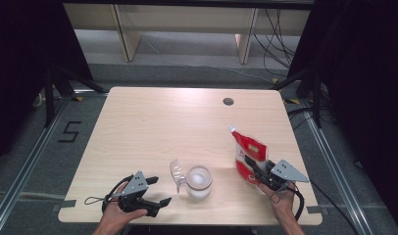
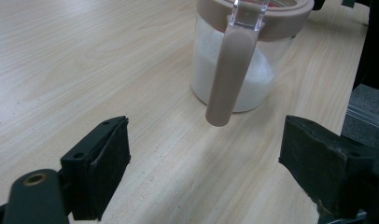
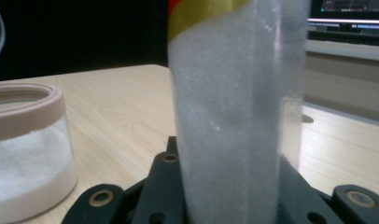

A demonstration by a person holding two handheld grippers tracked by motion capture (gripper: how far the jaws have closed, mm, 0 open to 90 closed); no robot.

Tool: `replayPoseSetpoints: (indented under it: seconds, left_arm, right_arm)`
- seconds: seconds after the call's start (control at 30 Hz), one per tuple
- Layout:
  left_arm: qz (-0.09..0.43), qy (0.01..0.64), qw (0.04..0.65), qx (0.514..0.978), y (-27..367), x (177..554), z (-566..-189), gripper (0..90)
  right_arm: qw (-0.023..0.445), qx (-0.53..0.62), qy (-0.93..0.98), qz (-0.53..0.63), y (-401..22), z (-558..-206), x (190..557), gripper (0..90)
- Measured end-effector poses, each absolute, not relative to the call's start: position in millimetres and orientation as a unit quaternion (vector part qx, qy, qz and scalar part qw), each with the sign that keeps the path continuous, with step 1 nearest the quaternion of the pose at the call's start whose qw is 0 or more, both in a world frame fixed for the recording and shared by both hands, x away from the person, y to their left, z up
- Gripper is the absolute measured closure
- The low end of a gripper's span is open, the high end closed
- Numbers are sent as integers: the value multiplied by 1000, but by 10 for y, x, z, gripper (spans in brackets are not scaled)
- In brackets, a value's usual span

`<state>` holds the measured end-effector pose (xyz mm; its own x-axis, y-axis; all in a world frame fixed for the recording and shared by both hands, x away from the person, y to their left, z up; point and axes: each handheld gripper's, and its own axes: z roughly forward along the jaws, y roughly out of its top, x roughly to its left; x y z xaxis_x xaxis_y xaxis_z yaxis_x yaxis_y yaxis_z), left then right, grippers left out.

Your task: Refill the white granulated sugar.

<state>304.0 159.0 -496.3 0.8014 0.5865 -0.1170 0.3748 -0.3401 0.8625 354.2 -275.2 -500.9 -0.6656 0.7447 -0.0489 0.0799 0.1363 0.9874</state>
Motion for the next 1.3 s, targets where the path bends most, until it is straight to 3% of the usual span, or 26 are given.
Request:
replayPoseSetpoints:
  seconds: [0.23, 0.4, 0.43, 0.47, 0.6, 0.73, 0.9, 1.17, 1.3]
  left_arm:
    - [107, 296, 493, 811, 1588, 3038, -4963, 156]
    - [111, 295, 491, 812, 1595, 3043, -4963, 156]
    - [111, 296, 491, 812, 1594, 3041, -4963, 156]
    - [110, 297, 494, 810, 1588, 3038, -4965, 156]
    - [110, 297, 494, 810, 1588, 3039, -4965, 156]
    - [110, 296, 492, 811, 1596, 3040, -4960, 156]
    - [111, 295, 491, 812, 1597, 3041, -4960, 156]
    - [111, 294, 494, 811, 1594, 3042, -4955, 156]
    - [108, 297, 497, 808, 1589, 3037, -4949, 156]
  right_arm:
    - [295, 288, 703, 579, -2733, -5007, 3549, 804]
    - [278, 312, 707, 571, -2746, -4988, 3495, 795]
    - [297, 312, 705, 563, -2756, -4990, 3489, 794]
    - [274, 325, 709, 563, -2748, -4983, 3443, 794]
    - [289, 318, 711, 556, -2758, -4978, 3422, 790]
    - [274, 334, 708, 558, -2746, -4972, 3392, 773]
    - [265, 340, 708, 560, -2761, -4946, 3376, 720]
    - [260, 369, 696, 559, -2779, -4890, 3287, 505]
    - [257, 367, 700, 556, -2793, -4857, 3226, 451]
